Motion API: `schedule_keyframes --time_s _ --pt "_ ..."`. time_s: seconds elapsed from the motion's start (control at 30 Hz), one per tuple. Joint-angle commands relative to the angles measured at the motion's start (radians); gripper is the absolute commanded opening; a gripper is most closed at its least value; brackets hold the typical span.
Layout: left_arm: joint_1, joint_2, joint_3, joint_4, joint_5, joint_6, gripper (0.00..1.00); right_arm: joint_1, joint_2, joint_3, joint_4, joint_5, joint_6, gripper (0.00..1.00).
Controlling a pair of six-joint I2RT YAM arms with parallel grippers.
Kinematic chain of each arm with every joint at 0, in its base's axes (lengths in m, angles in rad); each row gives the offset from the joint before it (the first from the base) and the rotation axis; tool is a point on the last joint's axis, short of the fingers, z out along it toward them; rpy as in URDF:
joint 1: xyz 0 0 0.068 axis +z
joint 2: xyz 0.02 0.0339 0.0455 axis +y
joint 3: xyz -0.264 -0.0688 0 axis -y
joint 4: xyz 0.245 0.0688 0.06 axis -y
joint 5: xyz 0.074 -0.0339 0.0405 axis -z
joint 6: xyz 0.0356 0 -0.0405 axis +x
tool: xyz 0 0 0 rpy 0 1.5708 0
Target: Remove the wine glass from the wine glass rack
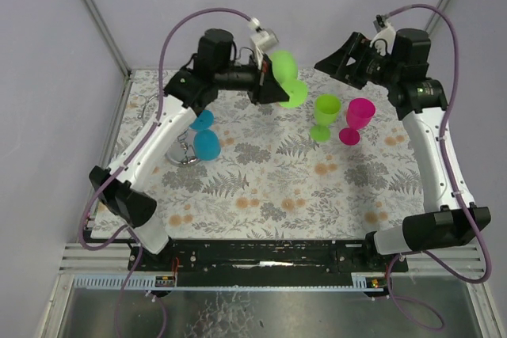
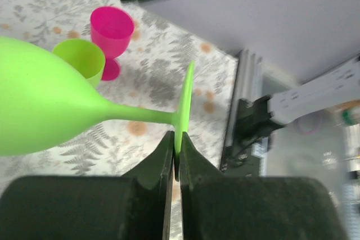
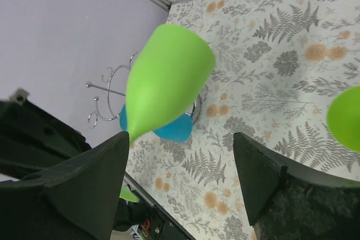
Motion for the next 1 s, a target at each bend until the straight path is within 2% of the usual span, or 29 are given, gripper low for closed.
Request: schedule_keyframes --time_s 0.0,0.17,0.3,0.6,0.97 --pt "-0.145 -0.078 -0.066 -0.176 -0.316 0.515 0.0 -0.051 -0.017 0.12 -0.198 -0.068 -0.122 0.81" --pt "-0.319 -0.188 -0.352 -0.075 -0.665 0.892 0.0 -0.056 0.031 0.188 -0.361 -0.129 -0.227 0.82" --pt "-0.394 -0.227 -0.487 -0.01 -0.8 1.056 0.0 -0.055 0.053 0.172 -0.459 -0.117 -0.3 0.81" --pt "-0.458 -0.232 -0.558 0.031 -0.893 1.22 0.0 -0.021 0.058 0.104 -0.471 -0.099 -0.334 0.83" --pt "-0.491 -0.233 -0.589 0.029 -0.916 1.252 0.0 0.118 0.138 0.137 -0.414 -0.043 -0.298 0.92"
